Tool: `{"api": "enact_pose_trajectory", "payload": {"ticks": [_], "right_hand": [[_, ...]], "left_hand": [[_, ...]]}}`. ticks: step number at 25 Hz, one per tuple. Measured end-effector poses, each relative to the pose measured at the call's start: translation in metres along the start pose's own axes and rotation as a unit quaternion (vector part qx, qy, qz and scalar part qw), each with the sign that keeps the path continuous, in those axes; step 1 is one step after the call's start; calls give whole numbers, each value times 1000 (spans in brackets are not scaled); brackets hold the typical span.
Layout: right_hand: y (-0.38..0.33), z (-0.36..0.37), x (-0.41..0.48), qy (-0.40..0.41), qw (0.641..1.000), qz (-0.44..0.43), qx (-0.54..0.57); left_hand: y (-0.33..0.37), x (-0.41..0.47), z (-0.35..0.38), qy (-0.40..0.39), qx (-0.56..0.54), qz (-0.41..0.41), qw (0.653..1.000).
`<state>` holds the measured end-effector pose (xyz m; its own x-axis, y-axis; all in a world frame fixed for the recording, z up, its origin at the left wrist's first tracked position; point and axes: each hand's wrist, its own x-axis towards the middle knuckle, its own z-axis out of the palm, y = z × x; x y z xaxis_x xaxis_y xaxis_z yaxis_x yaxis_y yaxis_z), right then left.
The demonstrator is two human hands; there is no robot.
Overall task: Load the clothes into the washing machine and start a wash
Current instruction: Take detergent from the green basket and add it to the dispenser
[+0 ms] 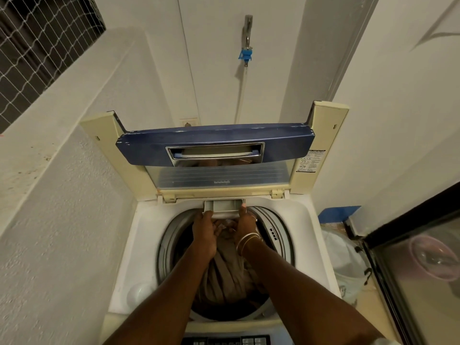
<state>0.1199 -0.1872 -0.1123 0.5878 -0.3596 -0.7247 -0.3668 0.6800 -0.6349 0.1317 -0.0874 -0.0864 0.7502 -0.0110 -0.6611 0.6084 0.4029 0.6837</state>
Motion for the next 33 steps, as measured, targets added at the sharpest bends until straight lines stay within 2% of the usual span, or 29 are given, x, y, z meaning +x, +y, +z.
{"api": "enact_pose_trajectory", "payload": {"ticks": [3, 7, 10, 11, 12, 14, 15, 16, 17, 18, 20, 21, 22, 25, 28, 33], "right_hand": [[7, -8, -7, 2, 999, -20, -45], [5, -9, -23, 5, 999, -16, -44], [-3, -9, -39, 21, 992, -64, -107], [-5, -13, -44, 23, 977, -91, -192], [-6, -18, -44, 23, 936, -114, -332], [-4, -26, -48, 31, 812, -148, -564], [-4, -28, -50, 31, 791, -157, -590], [-1, -28, -49, 24, 787, -163, -595], [5, -28, -51, 29, 798, -174, -577], [7, -28, -55, 31, 829, -178, -529], [12, -26, -66, 38, 944, -102, -313], [15, -25, -72, 35, 975, -63, -208], [16, -22, -79, 24, 987, -58, -151], [19, -22, -98, -19, 978, -130, -164], [18, -24, -115, -25, 957, -191, -217], [10, -24, -151, -61, 911, -291, -287]], "left_hand": [[-3, -11, -3, 20, 57, 16, 998], [-1, -22, -11, -1, 81, 44, 996], [3, -27, -11, 3, 104, 54, 993], [4, -29, -12, 7, 118, 55, 991], [4, -31, -13, 11, 130, 51, 990], [3, -36, -18, 29, 146, 33, 988], [2, -39, -21, 38, 145, 20, 989], [1, -41, -24, 44, 139, 10, 989], [0, -43, -28, 47, 129, 4, 990], [-1, -45, -31, 47, 119, 3, 992], [-2, -50, -38, 41, 102, 14, 994], [-1, -52, -40, 36, 96, 24, 994], [0, -54, -43, 31, 92, 37, 995], [4, -67, -51, 1, 115, 85, 990], [14, -91, -57, -20, 170, 153, 973], [38, -139, -69, 21, 256, 253, 933]]}}
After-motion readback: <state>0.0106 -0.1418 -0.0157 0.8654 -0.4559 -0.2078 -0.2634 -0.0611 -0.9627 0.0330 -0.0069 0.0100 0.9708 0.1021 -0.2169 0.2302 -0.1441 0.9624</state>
